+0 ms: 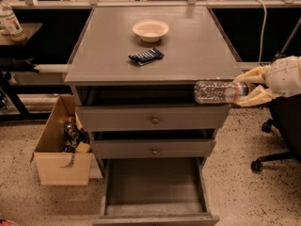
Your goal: Pick water bottle from bottom drawer and place on counter
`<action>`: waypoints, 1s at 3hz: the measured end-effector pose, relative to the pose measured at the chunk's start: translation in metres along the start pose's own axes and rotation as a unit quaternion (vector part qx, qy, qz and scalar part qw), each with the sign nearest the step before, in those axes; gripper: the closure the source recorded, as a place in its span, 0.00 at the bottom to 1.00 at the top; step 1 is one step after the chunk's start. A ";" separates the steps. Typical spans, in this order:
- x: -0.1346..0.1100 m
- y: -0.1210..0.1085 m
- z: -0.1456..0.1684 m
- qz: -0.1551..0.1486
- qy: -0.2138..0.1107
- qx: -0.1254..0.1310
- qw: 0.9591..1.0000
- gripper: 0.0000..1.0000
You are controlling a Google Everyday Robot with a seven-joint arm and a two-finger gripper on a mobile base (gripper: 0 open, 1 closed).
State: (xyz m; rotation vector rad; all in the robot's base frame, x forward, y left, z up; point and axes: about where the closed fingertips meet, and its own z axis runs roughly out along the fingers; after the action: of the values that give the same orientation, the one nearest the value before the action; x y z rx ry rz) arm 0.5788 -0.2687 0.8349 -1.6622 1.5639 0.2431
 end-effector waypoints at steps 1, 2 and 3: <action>-0.003 -0.003 0.002 0.002 -0.006 -0.001 1.000 1.00; -0.025 -0.026 -0.001 0.001 -0.013 0.004 1.000 1.00; -0.051 -0.067 -0.001 0.013 -0.031 0.020 0.999 1.00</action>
Offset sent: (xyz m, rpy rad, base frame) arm 0.0401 0.0250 0.0716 0.0404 -0.0355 -0.0051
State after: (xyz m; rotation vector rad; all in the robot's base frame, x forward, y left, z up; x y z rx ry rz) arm 0.6279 -0.2386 0.8961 -1.5903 1.5363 0.2733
